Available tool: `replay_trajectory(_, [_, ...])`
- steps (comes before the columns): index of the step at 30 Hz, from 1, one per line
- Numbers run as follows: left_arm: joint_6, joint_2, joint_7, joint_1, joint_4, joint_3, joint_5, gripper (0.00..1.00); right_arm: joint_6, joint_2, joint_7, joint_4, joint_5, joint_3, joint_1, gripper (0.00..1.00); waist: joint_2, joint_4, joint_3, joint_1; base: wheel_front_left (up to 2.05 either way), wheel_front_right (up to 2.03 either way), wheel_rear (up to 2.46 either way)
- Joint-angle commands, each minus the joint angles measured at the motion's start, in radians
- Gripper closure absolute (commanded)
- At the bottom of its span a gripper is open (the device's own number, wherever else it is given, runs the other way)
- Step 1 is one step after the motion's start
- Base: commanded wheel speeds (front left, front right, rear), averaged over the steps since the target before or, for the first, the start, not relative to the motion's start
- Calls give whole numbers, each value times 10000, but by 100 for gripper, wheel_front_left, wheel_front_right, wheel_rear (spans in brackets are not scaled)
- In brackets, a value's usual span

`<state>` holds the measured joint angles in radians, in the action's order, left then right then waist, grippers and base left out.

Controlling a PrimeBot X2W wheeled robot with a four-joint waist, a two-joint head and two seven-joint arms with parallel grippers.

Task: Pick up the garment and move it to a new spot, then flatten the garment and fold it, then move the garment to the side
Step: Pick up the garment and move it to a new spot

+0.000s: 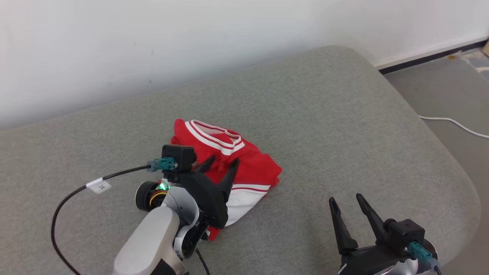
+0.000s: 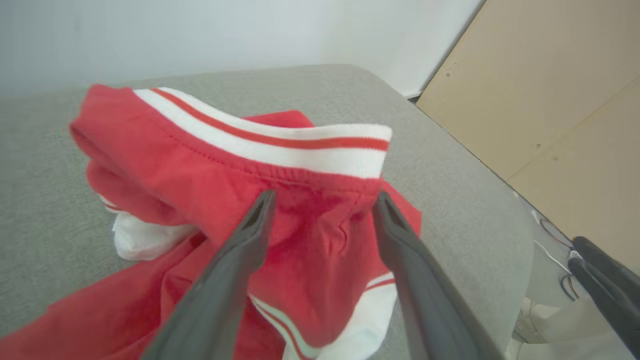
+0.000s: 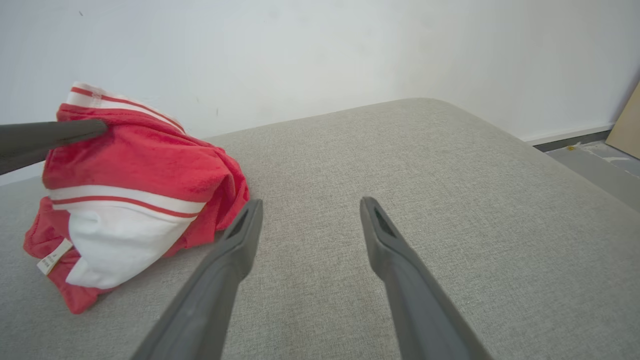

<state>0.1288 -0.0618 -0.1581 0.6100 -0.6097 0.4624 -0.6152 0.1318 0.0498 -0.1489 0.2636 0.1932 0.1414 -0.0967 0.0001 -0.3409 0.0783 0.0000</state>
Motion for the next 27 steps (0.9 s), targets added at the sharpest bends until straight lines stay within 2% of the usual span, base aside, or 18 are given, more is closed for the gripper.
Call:
replay_trajectory(1, [-18,57,263,-160,-12,5,-183,0,-20,10,12,-64,19,-41,131,0,-1,373,-177,0,0,0,0])
replay_trajectory(8, [-153,109,1955,-1027,632,-293,-1086,0,-20,10,139,-183,-219,-482,421,0,-1,1415,-628,0,0,0,0])
replay_trajectory(14, [-779,-233,3573,-2254,1509,-762,-815,0,-20,7,258,-425,-402,-952,754,0,-1,2286,-974,0,0,0,0])
replay_trajectory(20, [-1407,-954,4196,-3698,2616,-1289,40,0,-20,12,315,-655,-602,-1248,1049,0,-1,2953,-1231,0,0,0,0])
replay_trajectory(24, [-1534,-1302,4230,-4544,3508,-1892,881,0,-20,12,342,-795,-753,-1494,1198,0,-1,3297,-1350,0,0,0,0])
replay_trajectory(27, [-1397,-1355,4233,-5313,3979,-2393,1406,0,-20,10,335,-837,-817,-1654,1332,0,-1,3481,-1456,0,0,0,0])
